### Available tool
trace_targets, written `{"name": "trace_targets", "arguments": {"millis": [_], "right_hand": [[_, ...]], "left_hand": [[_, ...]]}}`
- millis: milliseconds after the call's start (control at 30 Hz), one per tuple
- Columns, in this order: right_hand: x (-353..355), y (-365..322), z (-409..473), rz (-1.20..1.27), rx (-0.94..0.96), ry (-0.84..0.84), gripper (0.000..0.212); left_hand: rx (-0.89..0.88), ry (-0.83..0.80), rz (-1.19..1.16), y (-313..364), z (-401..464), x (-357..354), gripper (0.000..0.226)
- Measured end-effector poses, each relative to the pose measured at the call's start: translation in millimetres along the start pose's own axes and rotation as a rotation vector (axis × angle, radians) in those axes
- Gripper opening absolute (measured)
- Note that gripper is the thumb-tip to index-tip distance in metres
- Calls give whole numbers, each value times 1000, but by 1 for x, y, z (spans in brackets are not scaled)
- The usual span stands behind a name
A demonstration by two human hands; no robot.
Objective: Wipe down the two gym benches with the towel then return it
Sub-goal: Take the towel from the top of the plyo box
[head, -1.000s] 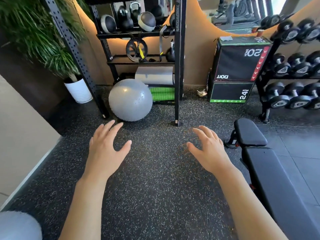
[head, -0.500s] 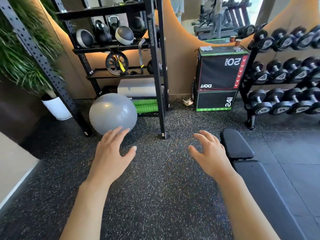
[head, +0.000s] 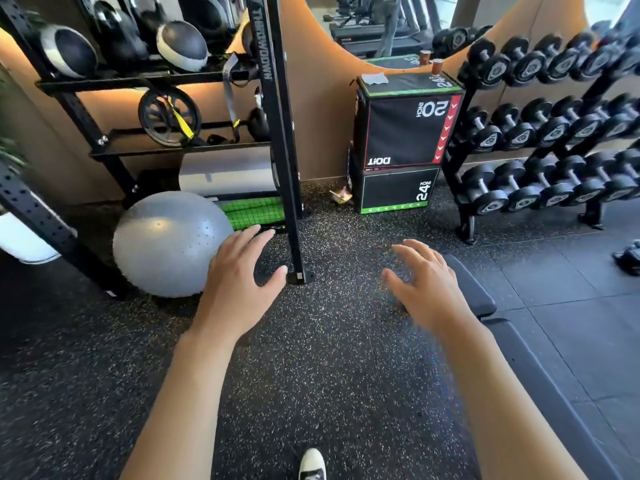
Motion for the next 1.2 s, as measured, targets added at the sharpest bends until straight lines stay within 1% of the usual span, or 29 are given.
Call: {"name": "trace_targets", "arguments": {"millis": [100,233,433,567,800,1000,1100,1200], "right_hand": [[-5,-20,34,-9,-19,39,62],[-12,-32,66,-8,-49,44,62],[-20,-34,119,-33,-73,46,62],[-20,-23,157,-42,-83,57,64],[-7,26,246,-42,-73,87,66],[25,77,339,-47,-77,92,72],[41,103,382,-47,-77,79,75],[52,124,419,-43,-86,83,75]], "left_hand": [[-26,-18,-6,-24,44,1,63],[-55,-28,-60,-43,87,-5,62],[-66,-60,-76,-65,140,-26,63],[-70,-62,-86,-68,178,-44,63],[-60,-57,-59,-47,264,-92,64],[-79,-42,-4,-3,360,-132,66],[-61,-32,38,19,402,-152,70],[-47,-54,53,37,435,-173,71]]}}
Point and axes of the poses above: each hand's wrist, its own z-axis towards the middle knuckle, its own x-axis out of the back of the hand, y = z × x, the point moved 1 cm from there along z, towards the middle knuckle, and after that the axes turned 5 degrees about -x, right-handed, at the moved point
